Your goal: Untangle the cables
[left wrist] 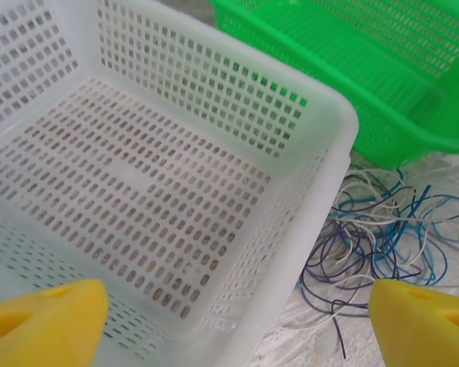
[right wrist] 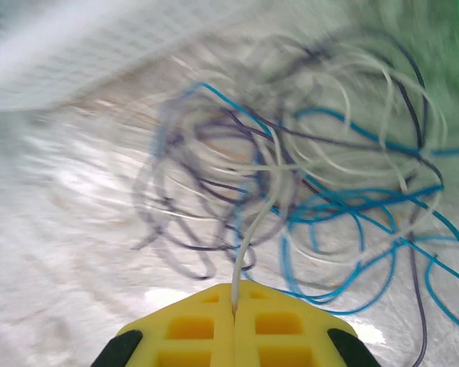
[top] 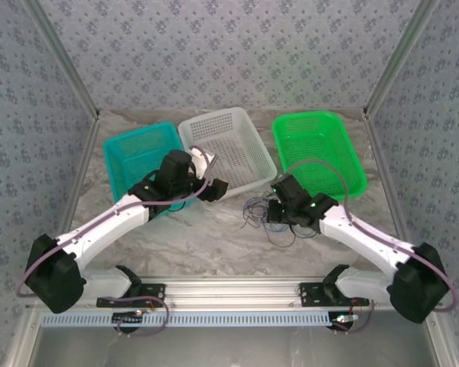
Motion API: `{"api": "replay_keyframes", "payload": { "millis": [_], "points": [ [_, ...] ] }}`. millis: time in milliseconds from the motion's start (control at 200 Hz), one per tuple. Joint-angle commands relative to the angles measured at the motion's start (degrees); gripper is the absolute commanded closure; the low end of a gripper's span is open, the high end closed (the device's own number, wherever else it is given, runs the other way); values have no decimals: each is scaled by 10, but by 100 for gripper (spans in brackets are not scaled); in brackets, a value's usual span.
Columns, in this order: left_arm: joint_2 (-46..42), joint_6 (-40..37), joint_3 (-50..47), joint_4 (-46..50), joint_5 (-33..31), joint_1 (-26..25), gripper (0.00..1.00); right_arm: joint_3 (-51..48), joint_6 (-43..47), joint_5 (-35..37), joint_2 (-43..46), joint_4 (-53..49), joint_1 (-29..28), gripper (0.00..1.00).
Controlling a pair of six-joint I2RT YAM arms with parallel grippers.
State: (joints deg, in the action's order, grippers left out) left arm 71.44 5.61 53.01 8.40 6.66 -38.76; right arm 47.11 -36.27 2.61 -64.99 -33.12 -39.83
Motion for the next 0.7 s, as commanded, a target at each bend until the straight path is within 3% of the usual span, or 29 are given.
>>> {"api": "replay_keyframes", "payload": {
  "millis": [0,310,700],
  "points": [
    [-20,6,-6,-44,21,-5,11,71,95,6,50,-60,-7,100],
    [0,27,18,-93,101,-22,11,198,184,-56,69,-113,-7,100],
    [63,46,48,-152,158,-79,13,217,194,-62,70,-92,-7,100]
  ]
}}
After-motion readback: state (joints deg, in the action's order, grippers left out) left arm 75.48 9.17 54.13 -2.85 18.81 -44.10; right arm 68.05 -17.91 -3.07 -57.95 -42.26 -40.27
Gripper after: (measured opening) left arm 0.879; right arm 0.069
